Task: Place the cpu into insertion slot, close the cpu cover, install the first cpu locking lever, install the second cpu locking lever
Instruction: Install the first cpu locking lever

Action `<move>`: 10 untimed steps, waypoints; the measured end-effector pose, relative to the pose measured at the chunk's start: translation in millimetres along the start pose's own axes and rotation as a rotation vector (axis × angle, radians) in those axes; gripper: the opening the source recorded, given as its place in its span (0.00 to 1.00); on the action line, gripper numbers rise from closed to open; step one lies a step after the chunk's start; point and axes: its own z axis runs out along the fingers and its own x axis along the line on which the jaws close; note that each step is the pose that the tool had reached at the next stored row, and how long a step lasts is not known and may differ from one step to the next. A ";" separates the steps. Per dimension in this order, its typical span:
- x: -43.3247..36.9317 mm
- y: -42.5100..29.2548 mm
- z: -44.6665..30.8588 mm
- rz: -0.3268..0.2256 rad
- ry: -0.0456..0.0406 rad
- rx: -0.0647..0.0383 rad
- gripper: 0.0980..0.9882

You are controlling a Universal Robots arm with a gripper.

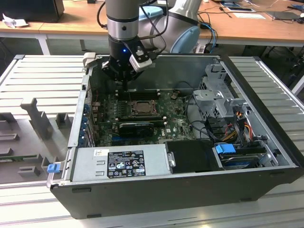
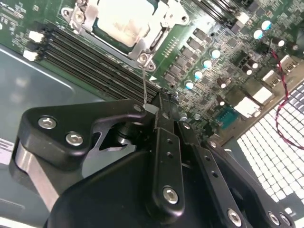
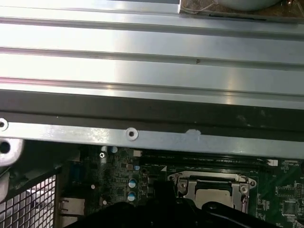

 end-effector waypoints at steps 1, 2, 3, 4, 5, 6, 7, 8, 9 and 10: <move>-2.3 -0.1 0.0 0.000 -0.0001 0.000 0.01; -3.5 -0.2 0.0 0.000 0.0000 0.000 0.01; -4.8 -0.3 0.1 0.000 0.0000 0.000 0.01; -5.6 -0.4 0.2 0.000 0.0000 0.000 0.01; -6.7 -0.4 0.2 0.000 0.0000 0.000 0.01; -7.9 -0.5 0.3 0.000 0.0000 0.000 0.01; -9.3 -0.5 0.4 0.000 0.0000 0.000 0.01; -10.6 -0.6 0.4 0.000 0.0000 0.000 0.01; -12.6 -0.7 0.4 0.000 0.0001 0.000 0.01; -13.8 -0.8 0.5 0.000 0.0000 0.000 0.01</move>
